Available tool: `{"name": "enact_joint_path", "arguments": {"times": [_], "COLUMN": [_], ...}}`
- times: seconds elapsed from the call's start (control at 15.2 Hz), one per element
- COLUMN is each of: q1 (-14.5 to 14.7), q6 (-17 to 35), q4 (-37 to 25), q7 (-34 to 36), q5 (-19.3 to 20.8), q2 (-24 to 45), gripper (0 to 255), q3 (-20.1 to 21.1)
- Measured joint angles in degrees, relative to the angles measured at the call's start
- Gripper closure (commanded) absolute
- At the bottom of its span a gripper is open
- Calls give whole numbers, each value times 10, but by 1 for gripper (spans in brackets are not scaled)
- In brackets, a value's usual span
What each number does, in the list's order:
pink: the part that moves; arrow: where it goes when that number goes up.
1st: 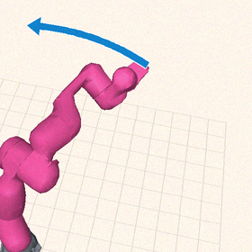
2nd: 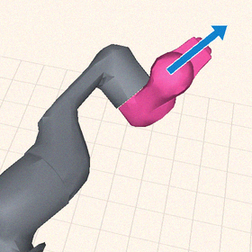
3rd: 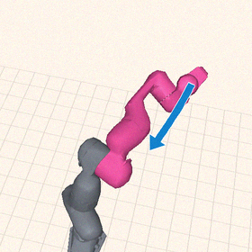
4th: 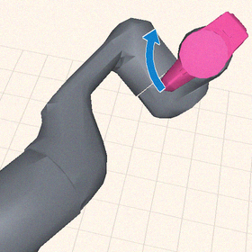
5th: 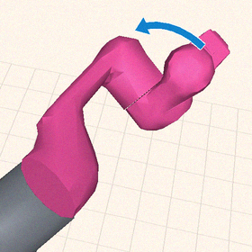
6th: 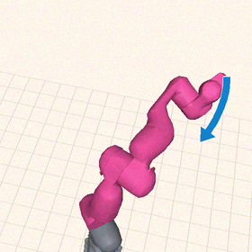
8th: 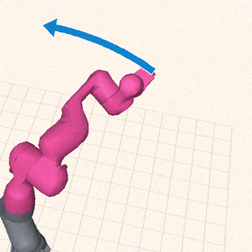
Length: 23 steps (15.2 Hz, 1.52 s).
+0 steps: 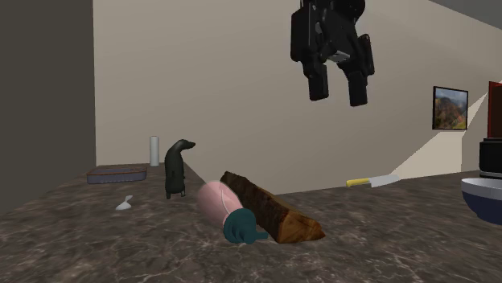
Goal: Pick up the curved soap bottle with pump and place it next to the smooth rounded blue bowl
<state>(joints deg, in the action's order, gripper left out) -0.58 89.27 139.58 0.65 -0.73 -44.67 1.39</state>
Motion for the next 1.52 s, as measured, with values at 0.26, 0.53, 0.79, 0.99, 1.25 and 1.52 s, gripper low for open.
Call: {"name": "enact_joint_path", "arguments": {"times": [0.26, 0.53, 0.79, 0.99, 1.25, 1.52], "q1": [-1, -4, -13, -22, -33, -39], "q6": [48, 125, 188, 241, 294, 326], "q4": [11, 8, -11, -32, -68, -118], "q7": [17, 57, 97, 134, 188, 243], "q5": [2, 10, 29, 53, 95, 146], "q2": [33, 104, 178, 249, 337, 424], "gripper": [0, 0, 0, 0, 0, 0], "q3": [14, 44, 69, 88, 108, 118]}}
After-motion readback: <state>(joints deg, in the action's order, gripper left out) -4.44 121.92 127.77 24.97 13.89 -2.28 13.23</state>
